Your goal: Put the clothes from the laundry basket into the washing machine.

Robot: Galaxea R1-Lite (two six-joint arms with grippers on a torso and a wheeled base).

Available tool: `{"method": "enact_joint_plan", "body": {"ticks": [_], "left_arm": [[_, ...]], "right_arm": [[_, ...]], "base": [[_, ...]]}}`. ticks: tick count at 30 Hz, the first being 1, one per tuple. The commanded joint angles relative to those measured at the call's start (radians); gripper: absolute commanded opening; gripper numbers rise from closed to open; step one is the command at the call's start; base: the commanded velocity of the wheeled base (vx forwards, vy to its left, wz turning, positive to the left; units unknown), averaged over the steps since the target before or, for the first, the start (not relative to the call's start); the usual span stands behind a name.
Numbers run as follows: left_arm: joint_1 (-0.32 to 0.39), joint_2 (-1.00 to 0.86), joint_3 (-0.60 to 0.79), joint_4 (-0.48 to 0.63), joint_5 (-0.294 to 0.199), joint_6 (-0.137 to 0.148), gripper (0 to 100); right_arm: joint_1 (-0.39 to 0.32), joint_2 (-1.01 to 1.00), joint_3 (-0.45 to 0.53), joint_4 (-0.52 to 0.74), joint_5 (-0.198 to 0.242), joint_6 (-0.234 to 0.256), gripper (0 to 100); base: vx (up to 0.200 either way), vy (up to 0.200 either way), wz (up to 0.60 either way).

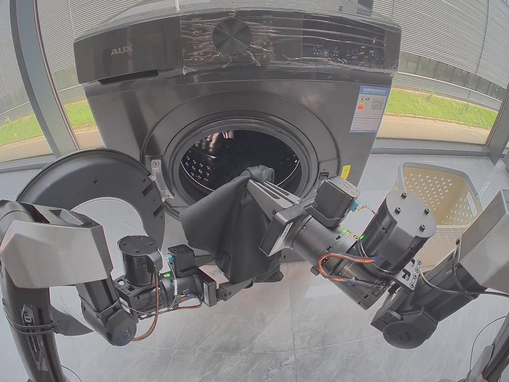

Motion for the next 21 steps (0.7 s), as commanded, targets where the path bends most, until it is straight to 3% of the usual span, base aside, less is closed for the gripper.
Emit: {"method": "enact_joint_plan", "body": {"ticks": [1,6,7,10,21], "left_arm": [[-0.004,0.020,-0.024,-0.008,-0.002,-0.002,100],[-0.015,0.050,-0.050,-0.057,0.016,-0.005,100],[-0.015,0.052,-0.052,-0.061,0.022,-0.005,0],[-0.014,0.078,-0.079,-0.074,0.073,-0.004,0],[-0.017,0.046,-0.059,-0.076,0.072,-0.004,0]], "right_arm": [[0.001,0.002,0.002,-0.006,0.000,0.000,0],[0.001,0.013,0.002,-0.012,-0.006,0.000,0],[0.001,0.013,0.002,-0.012,-0.006,0.000,0],[0.001,0.015,0.002,-0.013,-0.008,0.000,0],[-0.021,0.018,0.005,-0.012,-0.015,0.000,0]], "base": [[0.000,0.000,0.00],[0.000,0.000,0.00],[0.000,0.000,0.00],[0.000,0.000,0.00],[0.000,0.000,0.00]]}}
